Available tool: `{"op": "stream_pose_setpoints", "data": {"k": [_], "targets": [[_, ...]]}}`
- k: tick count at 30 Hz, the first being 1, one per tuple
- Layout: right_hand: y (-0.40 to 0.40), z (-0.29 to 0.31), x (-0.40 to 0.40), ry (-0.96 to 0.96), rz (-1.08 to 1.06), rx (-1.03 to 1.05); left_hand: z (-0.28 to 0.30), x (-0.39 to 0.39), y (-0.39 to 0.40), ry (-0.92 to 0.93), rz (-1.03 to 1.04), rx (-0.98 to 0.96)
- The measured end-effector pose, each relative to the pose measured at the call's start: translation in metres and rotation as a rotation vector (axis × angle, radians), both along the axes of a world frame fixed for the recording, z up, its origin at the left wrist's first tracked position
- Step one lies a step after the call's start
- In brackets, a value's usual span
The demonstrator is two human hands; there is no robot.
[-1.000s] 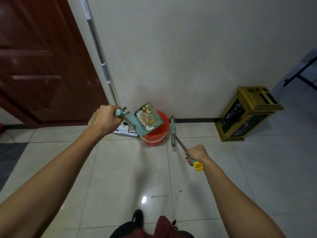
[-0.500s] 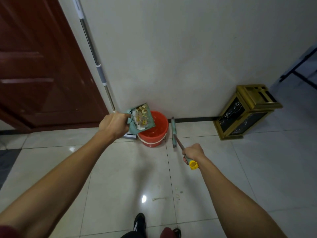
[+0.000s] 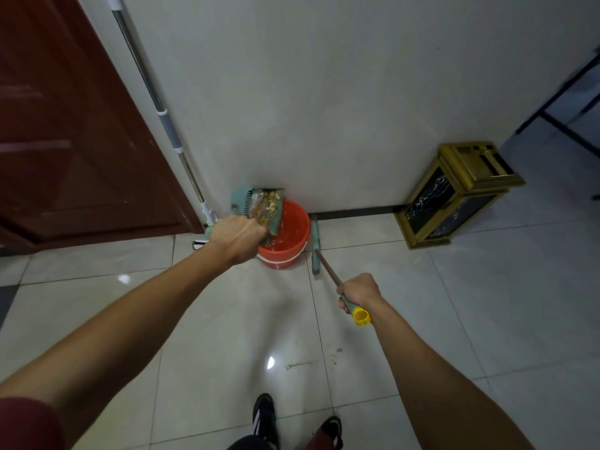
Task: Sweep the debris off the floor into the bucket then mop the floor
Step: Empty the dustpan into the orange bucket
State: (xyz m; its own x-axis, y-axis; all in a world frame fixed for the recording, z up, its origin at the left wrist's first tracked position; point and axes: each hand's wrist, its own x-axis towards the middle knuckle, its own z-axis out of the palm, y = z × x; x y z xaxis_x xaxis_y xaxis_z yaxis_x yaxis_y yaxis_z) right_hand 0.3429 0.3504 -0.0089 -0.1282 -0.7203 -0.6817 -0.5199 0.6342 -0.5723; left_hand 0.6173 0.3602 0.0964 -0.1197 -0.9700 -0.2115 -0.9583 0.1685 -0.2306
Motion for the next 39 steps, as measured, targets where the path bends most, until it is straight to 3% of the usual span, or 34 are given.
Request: {"op": "stream_pose_setpoints", "data": {"k": [39], "targets": [[0.020,0.004,-0.024,-0.051,-0.047,-0.008,-0.026,-0.057,0.020,-0.266,-0.471,0.222]]}}
